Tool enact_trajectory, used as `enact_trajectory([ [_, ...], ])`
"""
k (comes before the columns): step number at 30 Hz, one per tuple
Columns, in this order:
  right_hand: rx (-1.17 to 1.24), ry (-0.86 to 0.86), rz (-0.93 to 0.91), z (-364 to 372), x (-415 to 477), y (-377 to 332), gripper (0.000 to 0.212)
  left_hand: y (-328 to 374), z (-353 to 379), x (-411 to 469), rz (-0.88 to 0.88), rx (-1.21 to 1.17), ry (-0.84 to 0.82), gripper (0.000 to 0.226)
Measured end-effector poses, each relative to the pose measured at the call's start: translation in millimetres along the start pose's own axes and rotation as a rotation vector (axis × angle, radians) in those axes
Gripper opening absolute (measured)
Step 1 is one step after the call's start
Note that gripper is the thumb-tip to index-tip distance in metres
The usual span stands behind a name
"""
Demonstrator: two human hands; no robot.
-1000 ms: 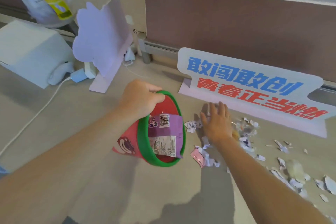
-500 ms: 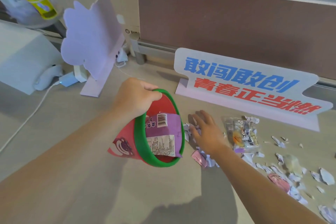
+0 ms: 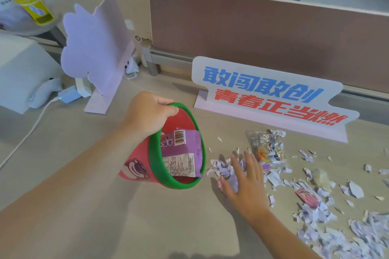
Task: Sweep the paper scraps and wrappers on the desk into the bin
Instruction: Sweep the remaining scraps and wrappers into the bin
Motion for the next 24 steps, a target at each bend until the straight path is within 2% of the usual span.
enact_trajectory([
  [3,-0.035,-0.073,0.154,17,-5,0,0.09,0,3,-2,-0.002,-0.006,-0.005,0.027],
  [7,-0.005,-0.077,0.197,23,31,-19,0.091,-1,3,-2,-0.006,-0.015,-0.004,0.028],
  [12,-0.129,-0.181,0.021,36,80,-38,0.083,-9,-3,-2,-0.041,-0.074,0.041,0.027],
  [14,-0.158,-0.186,-0.104,40,89,-41,0.068,-11,-6,-3,-0.034,-0.079,0.048,0.027],
  [18,-0.101,-0.037,-0.268,37,83,-47,0.03,-15,-10,-2,-0.049,-0.117,0.073,0.026],
  [22,-0.113,-0.038,-0.343,35,65,-39,0.024,-15,-11,-2,-0.066,-0.161,0.073,0.027],
  [24,-0.061,-0.075,-0.319,29,51,-35,0.031,-15,-10,-4,-0.074,-0.189,0.055,0.027],
])
Point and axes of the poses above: each hand's wrist, its own x-axis towards the middle knuckle, its own z-axis out of the palm, y = z × x, the point moved 4 cm from there along x, towards the middle knuckle, and after that the axes turned 3 degrees about -y, right-handed, at the moved point
